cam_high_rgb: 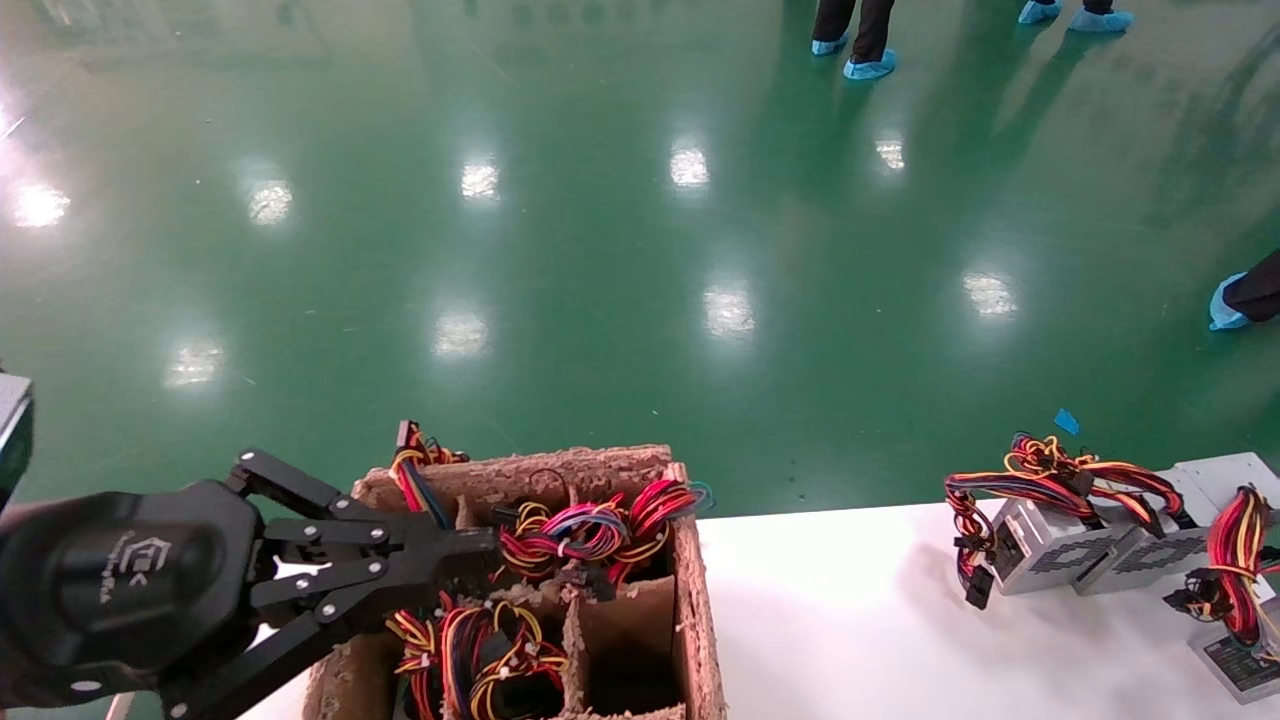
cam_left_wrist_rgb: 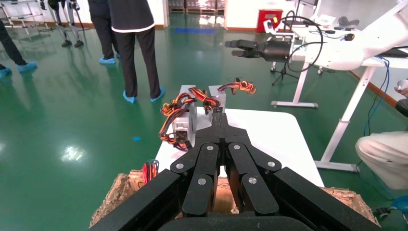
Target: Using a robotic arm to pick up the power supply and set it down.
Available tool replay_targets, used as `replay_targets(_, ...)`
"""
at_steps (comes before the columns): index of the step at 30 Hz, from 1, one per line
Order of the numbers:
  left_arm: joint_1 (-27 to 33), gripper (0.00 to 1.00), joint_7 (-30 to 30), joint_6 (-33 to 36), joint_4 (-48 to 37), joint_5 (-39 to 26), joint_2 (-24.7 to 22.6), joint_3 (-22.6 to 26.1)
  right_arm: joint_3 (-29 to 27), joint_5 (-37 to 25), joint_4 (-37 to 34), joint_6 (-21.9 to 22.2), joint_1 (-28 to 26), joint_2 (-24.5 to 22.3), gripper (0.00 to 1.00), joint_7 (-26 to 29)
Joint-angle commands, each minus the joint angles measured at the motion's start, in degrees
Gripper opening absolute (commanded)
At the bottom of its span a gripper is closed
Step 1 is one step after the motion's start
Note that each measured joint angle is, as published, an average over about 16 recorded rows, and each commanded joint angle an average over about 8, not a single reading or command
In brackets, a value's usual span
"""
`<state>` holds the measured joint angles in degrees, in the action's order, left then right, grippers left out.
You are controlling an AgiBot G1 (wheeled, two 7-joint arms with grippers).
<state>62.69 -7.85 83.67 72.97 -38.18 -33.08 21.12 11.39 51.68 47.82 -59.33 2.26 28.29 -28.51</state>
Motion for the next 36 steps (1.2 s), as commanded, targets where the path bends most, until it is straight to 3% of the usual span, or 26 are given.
replay_targets(1, 0.0, 0.0, 0.0, 0.0, 0.0, 0.0, 0.0, 0.0, -0.5, -0.1, 1.6, -0.4, 0.1, -0.4, 1.0, -1.5)
replay_targets(7, 0.0, 0.0, 0.0, 0.0, 0.0, 0.0, 0.0, 0.0, -0.6, -3.1, 4.1, -2.7, -0.9, -1.3, 1.0, -3.2)
replay_targets(15, 0.0, 0.0, 0.0, 0.0, 0.0, 0.0, 0.0, 0.0, -0.1, -13.4, 6.9, -5.4, -8.0, -0.5, 1.0, 1.4)
replay_targets(23, 0.0, 1.0, 0.0, 0.0, 0.0, 0.0, 0.0, 0.0, 0.6, -25.4, 9.7, -8.6, -16.3, 0.6, 1.0, 7.1)
replay_targets(36, 0.0, 1.0, 0.0, 0.0, 0.0, 0.0, 0.0, 0.0, 1.7, -45.0, 14.3, -13.7, -30.0, 2.3, 1.0, 16.3)
